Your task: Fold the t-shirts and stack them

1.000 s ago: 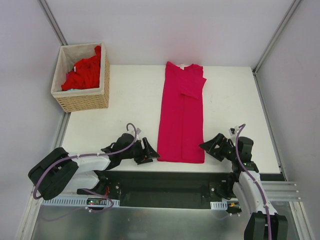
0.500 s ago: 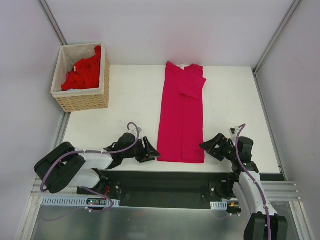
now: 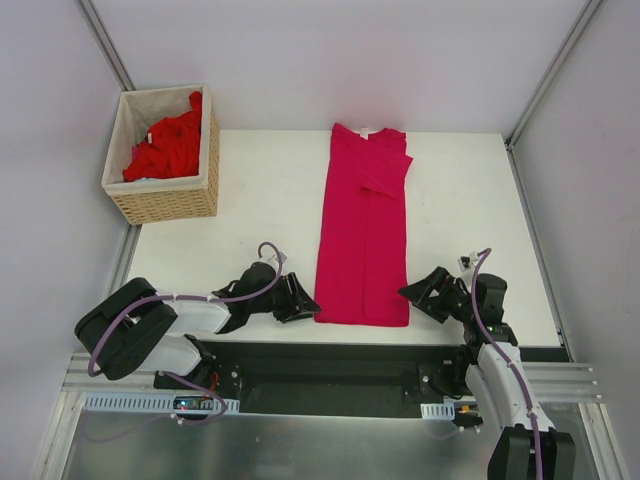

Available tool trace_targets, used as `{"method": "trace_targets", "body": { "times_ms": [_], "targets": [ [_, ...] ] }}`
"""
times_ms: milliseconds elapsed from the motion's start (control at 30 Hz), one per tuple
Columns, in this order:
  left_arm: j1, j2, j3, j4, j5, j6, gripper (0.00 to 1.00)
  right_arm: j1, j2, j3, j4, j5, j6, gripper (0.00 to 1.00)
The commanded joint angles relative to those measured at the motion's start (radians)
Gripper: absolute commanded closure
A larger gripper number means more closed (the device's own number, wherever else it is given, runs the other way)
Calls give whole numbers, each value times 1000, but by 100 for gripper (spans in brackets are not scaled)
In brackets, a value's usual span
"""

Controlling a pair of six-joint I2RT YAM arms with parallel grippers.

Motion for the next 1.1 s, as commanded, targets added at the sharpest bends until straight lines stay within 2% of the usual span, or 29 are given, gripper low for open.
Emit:
{"method": "trace_targets", "body": {
  "times_ms": [0,133,467,567,767,1067],
  "targets": [
    [-3,21,-26,-161,-78,50,61,-5,-9,14,-5,-12,-10,11],
    [-3,7,-42,-163,-84,49,72,-5,-6,14,-6,-7,-11,11],
    [-5,21,-33,-158,-78,47,79,-5,-15,22,-41,16,-18,11],
    [-5,21,-23,-158,-75,52,78,-5,-7,25,-40,13,-21,11],
    [-5,36,-2,-155,-65,59,65,-5,-9,23,-37,11,-21,11],
    [-17,58,-11,-131,-65,43,64,-5,-6,22,-35,11,-18,11]
  ]
}}
